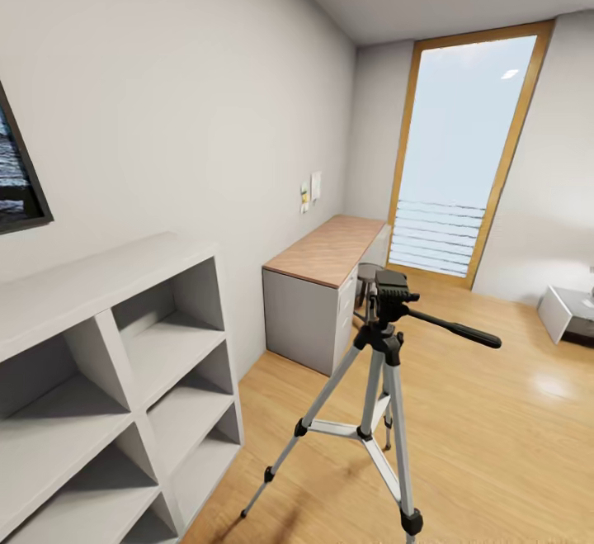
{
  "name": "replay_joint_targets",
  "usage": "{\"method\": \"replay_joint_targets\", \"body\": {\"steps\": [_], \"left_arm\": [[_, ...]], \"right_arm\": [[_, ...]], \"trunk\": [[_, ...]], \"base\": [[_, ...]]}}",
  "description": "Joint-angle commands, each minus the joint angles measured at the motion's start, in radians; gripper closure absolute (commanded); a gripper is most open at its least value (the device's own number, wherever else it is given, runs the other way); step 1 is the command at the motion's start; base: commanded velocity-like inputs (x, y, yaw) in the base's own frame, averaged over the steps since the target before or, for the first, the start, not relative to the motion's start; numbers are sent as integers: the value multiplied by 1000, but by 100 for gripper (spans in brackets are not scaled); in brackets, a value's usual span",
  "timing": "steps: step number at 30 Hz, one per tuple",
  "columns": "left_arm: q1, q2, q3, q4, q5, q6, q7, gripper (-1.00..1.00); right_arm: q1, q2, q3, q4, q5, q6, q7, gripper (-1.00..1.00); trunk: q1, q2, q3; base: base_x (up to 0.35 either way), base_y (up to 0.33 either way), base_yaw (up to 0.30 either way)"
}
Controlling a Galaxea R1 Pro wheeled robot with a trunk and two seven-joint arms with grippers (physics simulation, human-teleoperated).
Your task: Attach the digital camera to the camera tripod in the bedroom.
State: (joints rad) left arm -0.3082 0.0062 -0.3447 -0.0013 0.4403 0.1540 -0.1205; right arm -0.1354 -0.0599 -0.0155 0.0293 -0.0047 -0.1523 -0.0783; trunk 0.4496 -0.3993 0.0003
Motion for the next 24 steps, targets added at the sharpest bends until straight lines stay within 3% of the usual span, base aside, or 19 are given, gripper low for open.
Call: {"method": "replay_joint_targets", "body": {"steps": [1,24], "left_arm": [[0,1,-8,0,9,4,-4,100],[0,1,-8,0,9,4,-5,100]], "right_arm": [[-1,0,-1,3,0,-6,-2,-100],[-1,-1,-1,3,-1,-6,-2,-100]], "trunk": [[0,-1,0],[0,-1,0]], "base": [[0,0,-243],[0,0,-243]]}}
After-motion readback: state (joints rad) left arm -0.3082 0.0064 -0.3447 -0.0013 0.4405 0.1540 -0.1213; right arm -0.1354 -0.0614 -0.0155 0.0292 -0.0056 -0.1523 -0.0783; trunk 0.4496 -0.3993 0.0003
